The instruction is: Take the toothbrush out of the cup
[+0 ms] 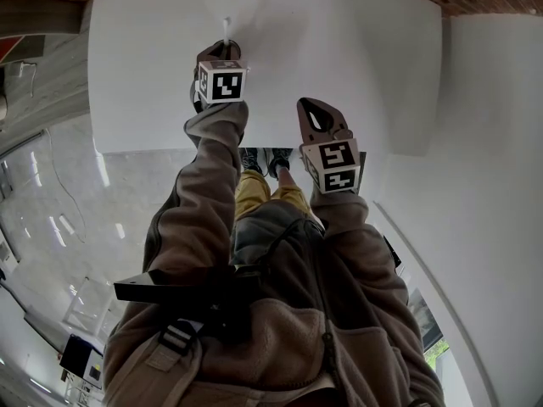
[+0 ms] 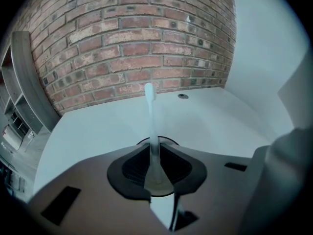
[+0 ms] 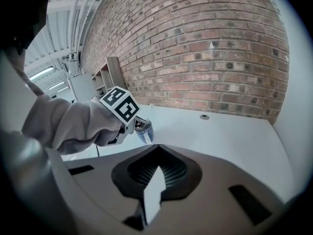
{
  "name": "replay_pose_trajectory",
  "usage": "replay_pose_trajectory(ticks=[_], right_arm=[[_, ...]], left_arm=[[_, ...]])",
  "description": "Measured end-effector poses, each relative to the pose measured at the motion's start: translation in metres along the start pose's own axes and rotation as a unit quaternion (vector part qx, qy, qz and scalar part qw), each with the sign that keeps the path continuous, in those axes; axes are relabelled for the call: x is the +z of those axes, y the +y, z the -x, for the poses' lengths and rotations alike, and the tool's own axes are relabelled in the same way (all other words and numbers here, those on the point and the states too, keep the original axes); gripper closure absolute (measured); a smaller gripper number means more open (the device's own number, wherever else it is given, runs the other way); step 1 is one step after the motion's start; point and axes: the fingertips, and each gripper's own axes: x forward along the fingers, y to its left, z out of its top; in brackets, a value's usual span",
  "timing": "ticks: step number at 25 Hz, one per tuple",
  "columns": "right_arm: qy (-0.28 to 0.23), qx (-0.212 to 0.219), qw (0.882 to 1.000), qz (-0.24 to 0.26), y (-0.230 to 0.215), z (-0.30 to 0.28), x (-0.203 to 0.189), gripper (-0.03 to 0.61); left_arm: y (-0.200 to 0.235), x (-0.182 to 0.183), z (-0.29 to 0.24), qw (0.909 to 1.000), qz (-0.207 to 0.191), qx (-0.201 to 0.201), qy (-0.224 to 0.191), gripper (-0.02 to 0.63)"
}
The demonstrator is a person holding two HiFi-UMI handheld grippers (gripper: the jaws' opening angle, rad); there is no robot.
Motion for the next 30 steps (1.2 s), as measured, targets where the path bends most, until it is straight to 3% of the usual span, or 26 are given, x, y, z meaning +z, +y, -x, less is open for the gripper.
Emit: replay_pose_trajectory(ticks=[7, 11, 19, 30], right_arm=[[0.002, -0.009, 1.000, -0.004, -0.006, 0.007, -0.007, 0.577], [-0.002, -0.010, 1.000, -0.005, -0.007, 0.010, -0.006, 0.577], [-0.038, -0.008, 0.999, 0.011, 0.004, 0.020, 0.023, 0.577], [-0.136, -0.012, 0.990, 0.038, 0.031, 0.050, 0.110, 0.577]], left_arm=[[-0.001, 0.002, -0.003, 0.9999, -0.012, 0.002, 0.010, 0.566], [-0.002, 0.007, 0.006, 0.9998, -0.015, 0.002, -0.010, 0.566], [-0.012, 0.031, 0.062, 0.9952, 0.005, -0.015, -0.097, 0.566], [-0.021, 0.083, 0.180, 0.9735, 0.031, -0.043, -0.222, 0.566]])
